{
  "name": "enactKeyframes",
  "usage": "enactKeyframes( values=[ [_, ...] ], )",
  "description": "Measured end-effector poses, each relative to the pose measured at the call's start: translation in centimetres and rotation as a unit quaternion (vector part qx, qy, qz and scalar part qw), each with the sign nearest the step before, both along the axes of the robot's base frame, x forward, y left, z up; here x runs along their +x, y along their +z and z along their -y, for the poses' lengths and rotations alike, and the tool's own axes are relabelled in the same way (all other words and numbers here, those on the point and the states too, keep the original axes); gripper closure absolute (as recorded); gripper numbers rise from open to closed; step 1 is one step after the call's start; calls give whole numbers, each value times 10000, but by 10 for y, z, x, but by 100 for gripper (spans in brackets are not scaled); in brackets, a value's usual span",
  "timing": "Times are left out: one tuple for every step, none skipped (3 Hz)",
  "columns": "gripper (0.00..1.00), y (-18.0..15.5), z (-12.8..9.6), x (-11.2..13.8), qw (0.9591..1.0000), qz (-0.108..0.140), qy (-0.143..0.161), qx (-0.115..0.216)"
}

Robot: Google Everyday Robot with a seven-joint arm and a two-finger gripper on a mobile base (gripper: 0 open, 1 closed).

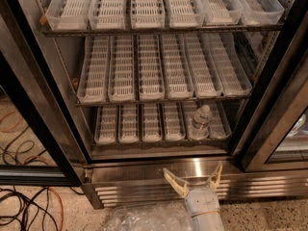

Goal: Pick water bottle from bottom shelf of fridge

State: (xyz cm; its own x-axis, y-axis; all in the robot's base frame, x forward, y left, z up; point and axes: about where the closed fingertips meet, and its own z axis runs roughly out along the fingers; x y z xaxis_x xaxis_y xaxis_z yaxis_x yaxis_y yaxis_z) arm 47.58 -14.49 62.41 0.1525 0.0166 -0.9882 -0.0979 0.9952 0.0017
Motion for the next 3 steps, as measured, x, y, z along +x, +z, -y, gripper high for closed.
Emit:
enactKeyframes(
  values=[
    [0,0,0,0,10000,-1,0,3],
    [0,-5,5,6,10000,46,-72,14],
    [0,-5,15,11,9999,113,-91,-17]
  ],
)
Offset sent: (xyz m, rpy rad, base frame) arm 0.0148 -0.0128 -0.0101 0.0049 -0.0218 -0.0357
